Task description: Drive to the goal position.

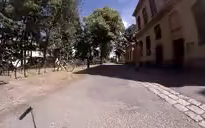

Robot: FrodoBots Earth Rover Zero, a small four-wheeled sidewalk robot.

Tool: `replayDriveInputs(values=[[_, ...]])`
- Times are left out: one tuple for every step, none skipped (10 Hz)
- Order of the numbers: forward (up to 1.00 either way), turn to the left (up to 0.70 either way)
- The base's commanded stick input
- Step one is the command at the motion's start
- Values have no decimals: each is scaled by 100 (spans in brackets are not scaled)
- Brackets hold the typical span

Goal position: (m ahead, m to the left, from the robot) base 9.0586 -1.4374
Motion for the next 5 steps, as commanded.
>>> replayDriveInputs(values=[[85, -18], [85, -32], [85, -34], [85, -34], [85, -14]])
